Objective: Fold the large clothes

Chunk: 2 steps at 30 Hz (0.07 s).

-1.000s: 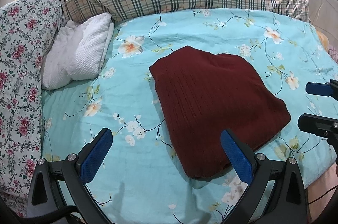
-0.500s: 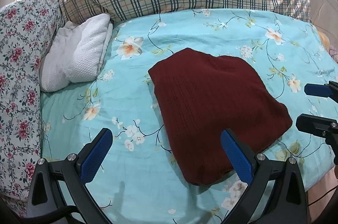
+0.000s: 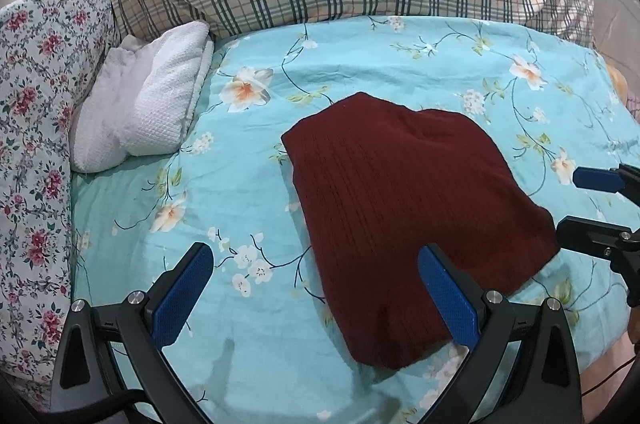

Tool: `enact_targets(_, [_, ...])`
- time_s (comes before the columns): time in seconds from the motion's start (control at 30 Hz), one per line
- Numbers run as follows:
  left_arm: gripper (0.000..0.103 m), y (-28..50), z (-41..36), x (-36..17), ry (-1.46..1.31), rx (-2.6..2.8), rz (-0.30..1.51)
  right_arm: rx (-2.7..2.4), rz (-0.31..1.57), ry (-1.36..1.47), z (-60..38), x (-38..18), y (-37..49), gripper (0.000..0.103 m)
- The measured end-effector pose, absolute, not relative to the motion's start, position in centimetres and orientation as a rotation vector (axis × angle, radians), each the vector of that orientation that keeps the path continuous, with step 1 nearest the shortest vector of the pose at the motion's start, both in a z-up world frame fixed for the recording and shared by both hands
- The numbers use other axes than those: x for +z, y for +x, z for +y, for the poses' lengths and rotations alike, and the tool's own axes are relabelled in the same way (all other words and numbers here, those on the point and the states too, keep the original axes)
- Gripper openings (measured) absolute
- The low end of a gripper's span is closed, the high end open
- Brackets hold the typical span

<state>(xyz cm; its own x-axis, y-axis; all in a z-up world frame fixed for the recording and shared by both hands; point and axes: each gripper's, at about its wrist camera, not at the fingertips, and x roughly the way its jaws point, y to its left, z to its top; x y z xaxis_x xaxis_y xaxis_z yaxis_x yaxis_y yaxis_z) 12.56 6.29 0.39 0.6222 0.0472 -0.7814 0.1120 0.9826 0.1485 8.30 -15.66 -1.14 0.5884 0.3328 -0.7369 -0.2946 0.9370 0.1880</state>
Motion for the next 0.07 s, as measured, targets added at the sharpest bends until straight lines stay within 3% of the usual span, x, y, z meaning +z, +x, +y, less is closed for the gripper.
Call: enact_targets(0.07, [0.102, 13.11, 6.66, 0.1, 0.166, -0.04, 0.909, 0.366, 0.87, 0.053, -15.72, -1.41, 8.79, 0.103])
